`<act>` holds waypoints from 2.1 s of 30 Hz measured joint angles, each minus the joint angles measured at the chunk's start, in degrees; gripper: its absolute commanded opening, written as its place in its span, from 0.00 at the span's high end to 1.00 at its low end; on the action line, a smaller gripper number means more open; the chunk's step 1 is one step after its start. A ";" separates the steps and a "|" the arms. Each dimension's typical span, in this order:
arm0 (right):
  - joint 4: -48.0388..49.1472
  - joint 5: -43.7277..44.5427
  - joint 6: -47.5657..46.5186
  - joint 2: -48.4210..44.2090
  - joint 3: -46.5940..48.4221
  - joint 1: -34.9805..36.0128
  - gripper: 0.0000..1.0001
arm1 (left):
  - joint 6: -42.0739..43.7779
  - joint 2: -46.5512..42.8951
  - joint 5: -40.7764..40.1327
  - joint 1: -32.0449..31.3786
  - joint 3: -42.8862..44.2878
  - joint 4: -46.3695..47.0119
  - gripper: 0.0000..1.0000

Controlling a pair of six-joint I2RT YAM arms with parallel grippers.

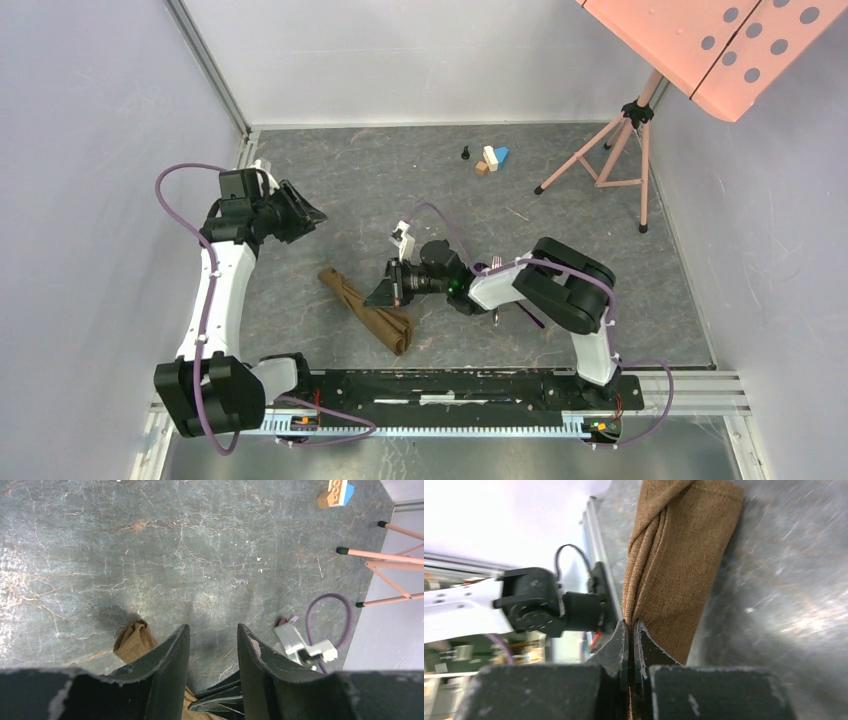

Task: Fold the napkin into a case and place the utensils inside
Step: Turn over the smaller rectangle-folded napkin at the center of the board, then rotate the smaller rectangle-folded napkin at the center of the board.

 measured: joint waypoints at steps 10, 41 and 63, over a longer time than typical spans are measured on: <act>21.86 -8.92 18.10 9.40 -8.13 -4.28 1.00 | 1.20 0.87 0.04 0.00 0.00 -1.53 0.54; -39.91 -1.92 -38.95 -17.53 -0.04 4.79 0.76 | -1.05 24.02 11.50 -9.64 -11.63 11.63 0.77; -40.15 8.11 -47.76 -11.52 -1.73 -10.32 0.55 | -1.11 22.67 2.56 -9.46 -16.63 13.92 0.66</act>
